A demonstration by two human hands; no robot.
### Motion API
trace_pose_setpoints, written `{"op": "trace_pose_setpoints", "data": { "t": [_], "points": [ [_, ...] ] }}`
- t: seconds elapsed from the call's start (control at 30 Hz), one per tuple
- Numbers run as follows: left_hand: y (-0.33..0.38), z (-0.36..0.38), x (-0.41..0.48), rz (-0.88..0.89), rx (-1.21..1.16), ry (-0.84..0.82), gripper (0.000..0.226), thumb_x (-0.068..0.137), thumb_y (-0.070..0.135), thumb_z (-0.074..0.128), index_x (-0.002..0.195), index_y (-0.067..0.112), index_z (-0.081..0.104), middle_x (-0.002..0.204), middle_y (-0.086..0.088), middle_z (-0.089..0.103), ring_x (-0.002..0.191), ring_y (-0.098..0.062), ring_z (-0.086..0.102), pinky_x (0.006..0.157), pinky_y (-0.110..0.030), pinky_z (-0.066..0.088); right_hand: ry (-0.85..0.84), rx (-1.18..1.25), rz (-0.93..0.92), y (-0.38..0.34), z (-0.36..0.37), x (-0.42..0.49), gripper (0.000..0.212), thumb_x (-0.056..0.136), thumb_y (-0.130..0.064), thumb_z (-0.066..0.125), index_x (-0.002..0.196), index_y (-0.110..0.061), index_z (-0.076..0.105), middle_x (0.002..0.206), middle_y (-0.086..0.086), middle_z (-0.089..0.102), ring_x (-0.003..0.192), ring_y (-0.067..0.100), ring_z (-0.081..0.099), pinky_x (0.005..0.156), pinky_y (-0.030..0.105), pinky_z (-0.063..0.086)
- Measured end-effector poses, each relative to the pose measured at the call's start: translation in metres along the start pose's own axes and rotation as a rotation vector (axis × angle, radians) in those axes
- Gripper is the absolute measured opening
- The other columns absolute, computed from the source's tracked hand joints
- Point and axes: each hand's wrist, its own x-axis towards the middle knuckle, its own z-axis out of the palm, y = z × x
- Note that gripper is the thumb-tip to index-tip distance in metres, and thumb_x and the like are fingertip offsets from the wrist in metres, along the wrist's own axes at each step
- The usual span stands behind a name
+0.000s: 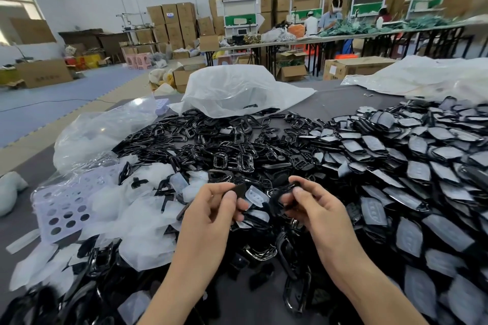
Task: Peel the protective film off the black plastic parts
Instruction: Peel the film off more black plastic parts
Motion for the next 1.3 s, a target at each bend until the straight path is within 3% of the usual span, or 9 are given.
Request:
{"op": "trace_pose_setpoints", "data": {
  "t": [0.1, 0.3, 0.5, 0.63, 0.73, 0.9, 1.0, 1.17, 1.3],
  "points": [
    [0.001, 0.002, -0.001, -0.060, -0.111, -0.026, 0.008, 0.102, 0.016, 0.053, 0.106, 0.014, 0.059, 0.087, -0.001, 0.077, 0.073, -0.014, 0.069, 0.067, -0.017, 0.052, 0.035, 0.305, 0.076, -0.006, -0.005, 0.003, 0.023, 0.099, -0.008, 0.056, 0.093, -0.014, 0.078, 0.068, 0.000, 0.062, 0.071, 0.014, 0.069, 0.067, 0.024, 0.059],
    [-0.002, 0.003, 0.001, -0.162, -0.259, -0.057, 0.007, 0.103, 0.011, 0.048, 0.107, 0.012, 0.053, 0.092, -0.009, 0.077, 0.072, -0.014, 0.068, 0.064, -0.022, 0.053, -0.129, 0.536, 0.170, -0.014, -0.008, -0.001, 0.033, 0.087, -0.012, 0.063, 0.120, -0.016, 0.065, 0.087, 0.004, 0.071, 0.077, 0.019, 0.071, 0.056, 0.025, 0.056],
    [0.000, 0.004, 0.000, -0.179, -0.316, -0.061, 0.012, 0.101, 0.019, 0.054, 0.109, 0.012, 0.058, 0.094, -0.009, 0.077, 0.074, -0.014, 0.068, 0.066, -0.023, 0.052, -0.119, 0.326, 0.123, -0.007, 0.001, -0.001, 0.029, 0.105, -0.018, 0.047, 0.107, -0.012, 0.075, 0.091, 0.010, 0.076, 0.061, 0.012, 0.065, 0.052, 0.021, 0.052],
    [0.003, 0.006, -0.005, -0.117, -0.248, -0.087, 0.015, 0.084, 0.032, 0.068, 0.095, 0.025, 0.074, 0.085, 0.000, 0.075, 0.076, -0.011, 0.067, 0.070, -0.019, 0.053, -0.169, 0.185, 0.059, -0.004, 0.007, -0.006, 0.026, 0.093, -0.026, 0.056, 0.100, -0.021, 0.080, 0.082, 0.000, 0.070, 0.069, 0.016, 0.069, 0.061, 0.021, 0.056],
    [0.005, 0.011, -0.009, -0.005, -0.082, -0.065, 0.015, 0.088, 0.016, 0.071, 0.089, 0.031, 0.075, 0.089, 0.004, 0.071, 0.080, -0.006, 0.067, 0.070, -0.011, 0.049, -0.309, 0.092, 0.048, -0.004, 0.011, -0.012, 0.030, 0.090, -0.032, 0.057, 0.109, -0.023, 0.078, 0.093, 0.005, 0.074, 0.080, 0.018, 0.071, 0.072, 0.023, 0.057],
    [0.007, 0.013, -0.011, 0.069, -0.044, -0.061, 0.026, 0.091, 0.010, 0.069, 0.093, 0.036, 0.071, 0.084, -0.008, 0.065, 0.080, -0.023, 0.062, 0.077, -0.040, 0.054, -0.426, 0.079, 0.063, -0.011, 0.013, -0.019, 0.037, 0.093, -0.034, 0.055, 0.120, -0.017, 0.073, 0.099, 0.014, 0.072, 0.084, 0.017, 0.068, 0.078, 0.025, 0.056],
    [0.006, 0.009, -0.011, 0.065, -0.048, -0.117, 0.035, 0.092, 0.011, 0.067, 0.104, 0.043, 0.064, 0.076, 0.009, 0.062, 0.073, -0.009, 0.060, 0.073, -0.030, 0.051, -0.439, 0.007, 0.036, -0.013, 0.011, -0.020, 0.039, 0.094, -0.035, 0.052, 0.121, -0.016, 0.072, 0.103, 0.021, 0.072, 0.084, 0.018, 0.067, 0.079, 0.026, 0.055],
    [0.006, -0.007, -0.004, -0.061, -0.076, -0.374, 0.033, 0.090, 0.021, 0.069, 0.111, 0.046, 0.059, 0.086, 0.006, 0.068, 0.074, -0.017, 0.064, 0.078, -0.025, 0.053, -0.475, -0.102, 0.006, -0.014, 0.009, -0.021, 0.036, 0.094, -0.037, 0.052, 0.119, -0.023, 0.073, 0.104, 0.011, 0.075, 0.079, 0.015, 0.069, 0.074, 0.022, 0.055],
    [0.004, -0.013, 0.000, -0.014, 0.066, -0.368, 0.034, 0.083, 0.031, 0.068, 0.110, 0.049, 0.058, 0.078, -0.004, 0.060, 0.077, -0.029, 0.061, 0.082, -0.043, 0.052, -0.482, -0.217, -0.033, -0.011, 0.009, -0.023, 0.033, 0.094, -0.038, 0.052, 0.119, -0.031, 0.072, 0.112, 0.002, 0.075, 0.084, 0.017, 0.072, 0.077, 0.024, 0.055]
  ]
}}
